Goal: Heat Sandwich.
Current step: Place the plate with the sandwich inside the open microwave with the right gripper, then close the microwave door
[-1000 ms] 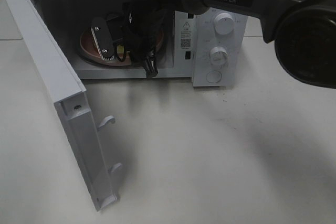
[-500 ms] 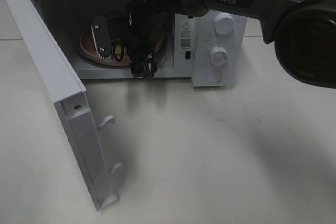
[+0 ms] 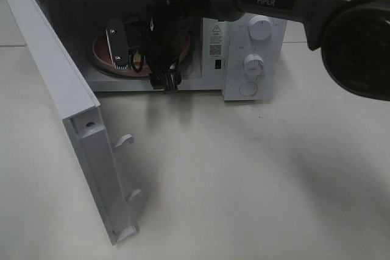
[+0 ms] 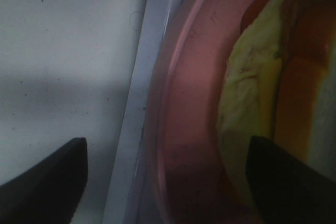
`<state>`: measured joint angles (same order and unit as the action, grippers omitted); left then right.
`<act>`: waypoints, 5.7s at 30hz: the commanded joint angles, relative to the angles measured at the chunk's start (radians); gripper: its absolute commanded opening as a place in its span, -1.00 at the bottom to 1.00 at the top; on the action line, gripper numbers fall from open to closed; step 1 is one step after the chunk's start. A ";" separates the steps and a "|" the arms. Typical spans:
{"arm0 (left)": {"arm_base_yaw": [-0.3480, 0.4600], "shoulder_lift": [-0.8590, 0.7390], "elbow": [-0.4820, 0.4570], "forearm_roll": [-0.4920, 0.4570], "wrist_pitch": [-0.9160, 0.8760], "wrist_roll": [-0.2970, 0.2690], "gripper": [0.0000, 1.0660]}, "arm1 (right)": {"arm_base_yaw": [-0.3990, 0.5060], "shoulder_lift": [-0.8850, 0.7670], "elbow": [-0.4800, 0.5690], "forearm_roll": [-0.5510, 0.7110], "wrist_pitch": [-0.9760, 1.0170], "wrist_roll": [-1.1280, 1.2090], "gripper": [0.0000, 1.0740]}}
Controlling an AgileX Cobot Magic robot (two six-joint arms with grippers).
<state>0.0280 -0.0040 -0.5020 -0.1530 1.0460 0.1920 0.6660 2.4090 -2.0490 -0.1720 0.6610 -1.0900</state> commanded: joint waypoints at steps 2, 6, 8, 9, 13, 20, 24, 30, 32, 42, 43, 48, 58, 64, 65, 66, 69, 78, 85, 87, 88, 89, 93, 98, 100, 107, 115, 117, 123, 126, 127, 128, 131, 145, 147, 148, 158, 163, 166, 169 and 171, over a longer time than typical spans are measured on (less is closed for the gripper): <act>-0.004 -0.027 0.003 -0.005 -0.011 0.003 0.90 | -0.003 -0.060 0.096 -0.008 -0.100 0.014 0.45; -0.004 -0.027 0.003 -0.005 -0.011 0.003 0.90 | -0.003 -0.106 0.182 -0.011 -0.188 0.014 0.45; -0.004 -0.027 0.003 -0.005 -0.011 0.003 0.90 | -0.003 -0.129 0.221 -0.011 -0.224 0.014 0.44; -0.004 -0.027 0.003 -0.005 -0.011 0.003 0.90 | -0.003 -0.129 0.221 -0.011 -0.224 0.014 0.44; -0.004 -0.027 0.003 -0.005 -0.011 0.003 0.90 | -0.003 -0.188 0.332 -0.011 -0.295 0.014 0.43; -0.004 -0.027 0.003 -0.005 -0.011 0.003 0.90 | -0.003 -0.268 0.470 -0.011 -0.344 0.014 0.42; -0.004 -0.027 0.003 -0.005 -0.011 0.003 0.90 | -0.003 -0.308 0.533 -0.011 -0.352 0.018 0.42; -0.004 -0.027 0.003 -0.005 -0.011 0.003 0.90 | -0.003 -0.374 0.617 -0.011 -0.364 0.038 0.42; -0.004 -0.027 0.003 -0.005 -0.011 0.003 0.90 | -0.003 -0.394 0.647 -0.011 -0.367 0.049 0.42; -0.004 -0.027 0.003 -0.005 -0.011 0.003 0.90 | -0.003 -0.513 0.804 -0.010 -0.370 0.075 0.42; -0.004 -0.027 0.003 -0.005 -0.011 0.003 0.90 | -0.003 -0.526 0.816 -0.008 -0.370 0.082 0.42; -0.004 -0.027 0.003 -0.005 -0.011 0.003 0.90 | -0.003 -0.582 0.886 -0.008 -0.369 0.157 0.42; -0.004 -0.027 0.003 -0.005 -0.011 0.003 0.90 | 0.000 -0.726 1.004 -0.008 -0.358 0.379 0.42; -0.004 -0.027 0.003 -0.005 -0.011 0.003 0.90 | 0.000 -0.797 1.062 -0.008 -0.324 0.512 0.42; -0.004 -0.027 0.003 -0.005 -0.011 0.003 0.90 | 0.000 -0.812 1.074 -0.007 -0.315 0.543 0.42; -0.004 -0.027 0.003 -0.005 -0.011 0.003 0.90 | 0.000 -0.824 1.084 -0.007 -0.305 0.567 0.42; -0.004 -0.027 0.003 -0.005 -0.011 0.003 0.90 | 0.000 -0.869 1.122 -0.007 -0.277 0.647 0.42; -0.004 -0.027 0.003 -0.005 -0.011 0.003 0.90 | 0.000 -1.014 1.247 -0.007 -0.200 0.858 0.42; -0.004 -0.027 0.003 -0.005 -0.011 0.003 0.90 | 0.000 -1.163 1.308 -0.007 -0.036 1.024 0.42; -0.004 -0.027 0.003 -0.005 -0.011 0.003 0.90 | 0.000 -1.181 1.308 -0.007 -0.003 1.048 0.42; -0.004 -0.027 0.003 -0.005 -0.011 0.003 0.90 | 0.000 -1.216 1.308 -0.003 0.060 1.096 0.42; -0.004 -0.027 0.003 -0.005 -0.011 0.003 0.90 | 0.000 -1.235 1.308 -0.002 0.093 1.116 0.42; -0.004 -0.027 0.003 -0.005 -0.011 0.003 0.90 | 0.000 -1.295 1.308 -0.002 0.217 1.150 0.42; -0.004 -0.027 0.003 -0.005 -0.011 0.003 0.90 | 0.000 -1.360 1.308 0.003 0.337 1.162 0.42; -0.004 -0.027 0.003 -0.005 -0.011 0.003 0.90 | 0.000 -1.372 1.308 0.006 0.358 1.172 0.42; -0.004 -0.027 0.003 -0.005 -0.011 0.003 0.90 | 0.000 -1.476 1.312 0.030 0.472 1.183 0.42; -0.004 -0.027 0.003 -0.005 -0.011 0.003 0.90 | -0.074 -1.588 1.314 0.052 0.469 1.183 0.42; -0.004 -0.027 0.003 -0.005 -0.011 0.003 0.90 | -0.121 -1.622 1.328 0.050 0.464 1.183 0.42; -0.004 -0.027 0.003 -0.005 -0.011 0.003 0.90 | -0.267 -1.767 1.433 0.046 0.433 1.182 0.42; -0.004 -0.027 0.003 -0.005 -0.011 0.003 0.90 | -0.303 -1.818 1.459 0.045 0.423 1.178 0.42; -0.004 -0.027 0.003 -0.005 -0.011 0.003 0.90 | -0.317 -1.839 1.469 0.045 0.418 1.178 0.42; -0.004 -0.027 0.003 -0.005 -0.011 0.003 0.90 | -0.351 -1.887 1.490 0.045 0.416 1.176 0.42; -0.004 -0.027 0.003 -0.005 -0.011 0.003 0.90 | -0.381 -1.929 1.504 0.045 0.415 1.176 0.42; -0.004 -0.027 0.003 -0.005 -0.011 0.003 0.90 | -0.597 -2.244 1.544 0.050 0.377 1.168 0.42; -0.004 -0.027 0.003 -0.005 -0.011 0.003 0.90 | -0.597 -2.301 1.544 0.050 0.377 1.168 0.42; -0.004 -0.027 0.003 -0.005 -0.011 0.003 0.90 | -0.597 -2.301 1.544 0.050 0.377 1.168 0.42; -0.004 -0.027 0.003 -0.005 -0.011 0.003 0.90 | -0.597 -2.440 1.544 0.050 0.377 1.168 0.42; -0.004 -0.027 0.003 -0.005 -0.011 0.003 0.90 | -0.597 -2.440 1.544 0.050 0.377 1.169 0.42; -0.004 -0.027 0.003 -0.005 -0.011 0.003 0.90 | -0.597 -2.440 1.544 0.050 0.377 1.169 0.42; -0.004 -0.027 0.003 -0.005 -0.011 0.003 0.90 | -0.597 -2.440 1.544 0.050 0.377 1.169 0.42; -0.004 -0.027 0.003 -0.005 -0.011 0.003 0.90 | -0.597 -2.440 1.544 0.050 0.377 1.169 0.42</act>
<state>0.0280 -0.0040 -0.5020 -0.1530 1.0460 0.1920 0.0770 -0.0030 -0.5070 -0.1250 1.0480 0.0840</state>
